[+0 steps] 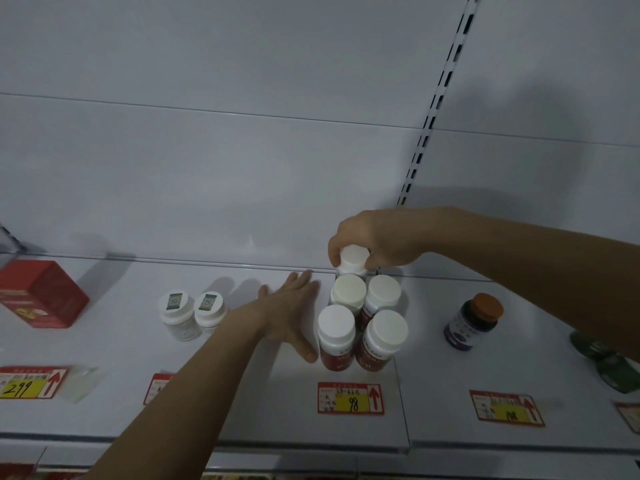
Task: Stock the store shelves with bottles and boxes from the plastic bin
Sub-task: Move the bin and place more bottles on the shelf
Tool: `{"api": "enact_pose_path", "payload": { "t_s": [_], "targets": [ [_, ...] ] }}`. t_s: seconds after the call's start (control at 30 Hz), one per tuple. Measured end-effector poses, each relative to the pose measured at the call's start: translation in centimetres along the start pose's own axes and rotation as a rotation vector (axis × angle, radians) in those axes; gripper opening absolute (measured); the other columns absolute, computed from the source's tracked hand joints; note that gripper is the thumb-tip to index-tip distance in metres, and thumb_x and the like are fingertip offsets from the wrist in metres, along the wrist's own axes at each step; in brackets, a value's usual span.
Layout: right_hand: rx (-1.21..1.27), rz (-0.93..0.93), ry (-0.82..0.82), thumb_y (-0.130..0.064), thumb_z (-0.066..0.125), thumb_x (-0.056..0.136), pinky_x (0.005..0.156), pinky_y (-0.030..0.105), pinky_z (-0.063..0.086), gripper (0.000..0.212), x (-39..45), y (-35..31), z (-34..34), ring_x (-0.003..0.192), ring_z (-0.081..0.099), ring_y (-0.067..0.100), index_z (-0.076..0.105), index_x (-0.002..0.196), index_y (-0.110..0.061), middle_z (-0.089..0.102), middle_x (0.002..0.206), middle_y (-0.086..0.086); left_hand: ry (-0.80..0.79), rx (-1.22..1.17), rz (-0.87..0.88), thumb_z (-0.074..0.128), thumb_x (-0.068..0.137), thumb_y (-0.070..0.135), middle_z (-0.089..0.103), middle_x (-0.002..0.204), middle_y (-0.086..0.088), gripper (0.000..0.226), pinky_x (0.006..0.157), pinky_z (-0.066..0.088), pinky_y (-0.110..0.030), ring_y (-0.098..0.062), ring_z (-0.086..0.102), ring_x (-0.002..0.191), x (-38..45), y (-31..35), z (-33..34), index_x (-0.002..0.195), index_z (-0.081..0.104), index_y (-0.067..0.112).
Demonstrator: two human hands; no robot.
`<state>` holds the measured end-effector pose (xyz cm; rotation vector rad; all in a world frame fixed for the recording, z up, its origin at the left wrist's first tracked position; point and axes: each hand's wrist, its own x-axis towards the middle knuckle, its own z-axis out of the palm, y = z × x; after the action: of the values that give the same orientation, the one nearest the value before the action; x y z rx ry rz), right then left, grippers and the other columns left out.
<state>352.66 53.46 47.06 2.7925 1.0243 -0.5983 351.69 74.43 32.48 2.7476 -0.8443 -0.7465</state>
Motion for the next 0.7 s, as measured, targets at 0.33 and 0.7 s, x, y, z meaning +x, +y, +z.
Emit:
{"api": "enact_pose_path", "payload": {
  "t_s": [0.33, 0.7],
  "targets": [
    [0.022, 0.017, -0.036, -0.01, 0.067, 0.085, 0.094, 0.044, 0.047, 0.047, 0.2, 0.0, 0.7, 0.107, 0.05, 0.018, 0.057, 0.12, -0.039, 0.049, 0.109, -0.009, 0.006, 0.003, -0.003, 0.084, 0.058, 0.069, -0.018, 0.167, 0.005, 0.143, 0.116, -0.003, -0.068, -0.019, -0.02, 0.152, 0.4, -0.5, 0.3, 0.16, -0.007, 0.028],
    [0.065, 0.03, 0.083, -0.017, 0.069, 0.09, 0.099, 0.044, 0.046, 0.057, -1.7, 0.2, -0.2, 0.113, 0.053, 0.02, 0.049, 0.138, -0.039, 0.053, 0.125, 0.0, 0.082, -0.021, -0.011, 0.083, 0.073, 0.052, -0.005, 0.169, 0.004, 0.124, 0.123, 0.01, -0.039, -0.015, -0.001, 0.155, -2.5, 1.1, -1.0, 0.161, 0.002, 0.02]
  ]
}}
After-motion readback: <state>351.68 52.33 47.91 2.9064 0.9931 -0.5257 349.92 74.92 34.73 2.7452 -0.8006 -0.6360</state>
